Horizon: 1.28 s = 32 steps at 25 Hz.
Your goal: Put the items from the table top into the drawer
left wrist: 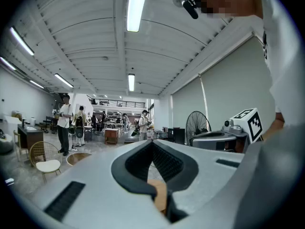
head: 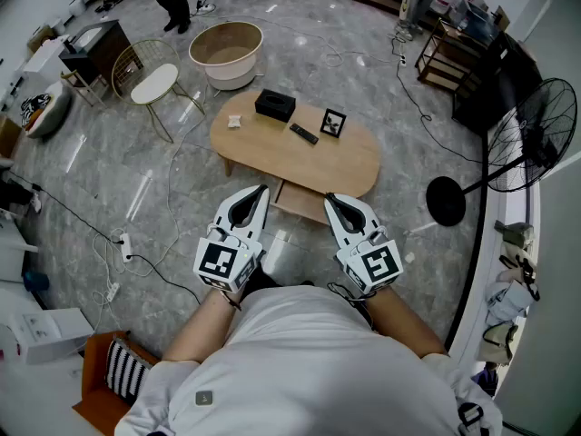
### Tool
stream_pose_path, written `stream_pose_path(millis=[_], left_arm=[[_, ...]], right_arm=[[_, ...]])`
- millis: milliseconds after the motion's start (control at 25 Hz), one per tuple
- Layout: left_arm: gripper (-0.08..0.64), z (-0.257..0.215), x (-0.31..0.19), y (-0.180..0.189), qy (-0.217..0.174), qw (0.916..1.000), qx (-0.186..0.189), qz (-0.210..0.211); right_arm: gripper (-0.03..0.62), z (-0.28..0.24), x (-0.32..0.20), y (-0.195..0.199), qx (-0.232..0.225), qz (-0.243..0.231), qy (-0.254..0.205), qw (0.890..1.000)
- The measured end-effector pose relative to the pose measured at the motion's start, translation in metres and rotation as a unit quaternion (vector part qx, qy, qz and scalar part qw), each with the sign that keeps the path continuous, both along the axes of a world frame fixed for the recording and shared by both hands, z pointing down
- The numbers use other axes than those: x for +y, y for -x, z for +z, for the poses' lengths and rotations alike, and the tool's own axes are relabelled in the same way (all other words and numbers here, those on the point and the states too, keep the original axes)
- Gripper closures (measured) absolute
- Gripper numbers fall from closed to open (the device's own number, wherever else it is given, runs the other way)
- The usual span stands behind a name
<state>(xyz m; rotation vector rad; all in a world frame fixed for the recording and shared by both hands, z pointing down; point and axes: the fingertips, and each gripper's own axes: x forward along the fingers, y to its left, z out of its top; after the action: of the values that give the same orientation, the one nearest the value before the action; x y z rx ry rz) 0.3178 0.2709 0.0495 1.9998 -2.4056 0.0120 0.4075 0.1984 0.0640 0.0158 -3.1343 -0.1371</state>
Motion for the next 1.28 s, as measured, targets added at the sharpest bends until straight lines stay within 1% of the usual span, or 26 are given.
stream_pose_path(millis=[120,240,400,520,640,960,1120,1280], left_arm=[[0.552,0.000,-0.003,0.011,-0.001,1.0000,0.002,0.002],[0.551,0.003,-0.005,0.024,0.000,1.0000,0.008,0.005],[0.552,0.009,-0.004,0.051,0.005,0.9997,0.021,0.008],[0.552,0.011,0.000,0.077,0.008,0.9997,0.020,0.010],[0.552,0.012,0.004,0.108,0.011,0.9997,0.014,0.017],[0.552,0.008,0.016,0.186,0.020,0.9984,0.002,0.054],[0.552,0.009,0.021,0.212,0.025,0.9972,0.006,0.070],[0.552,0.014,0.017,0.231,0.022,0.9963,0.029,0.077]], right_arm=[[0.571,-0.004,-0.002,0.011,-0.002,0.002,-0.005,1.000],[0.571,-0.001,-0.003,0.024,0.002,-0.001,-0.001,1.000],[0.571,0.002,-0.001,0.050,0.009,-0.001,0.001,1.000],[0.571,0.004,0.001,0.076,0.012,0.004,0.000,1.000],[0.571,0.007,0.006,0.111,0.013,0.000,0.006,1.000],[0.571,0.007,0.028,0.196,0.014,0.008,0.014,1.000],[0.571,0.008,0.035,0.224,0.020,0.016,0.020,0.999],[0.571,0.014,0.032,0.239,0.033,0.019,0.021,0.999]])
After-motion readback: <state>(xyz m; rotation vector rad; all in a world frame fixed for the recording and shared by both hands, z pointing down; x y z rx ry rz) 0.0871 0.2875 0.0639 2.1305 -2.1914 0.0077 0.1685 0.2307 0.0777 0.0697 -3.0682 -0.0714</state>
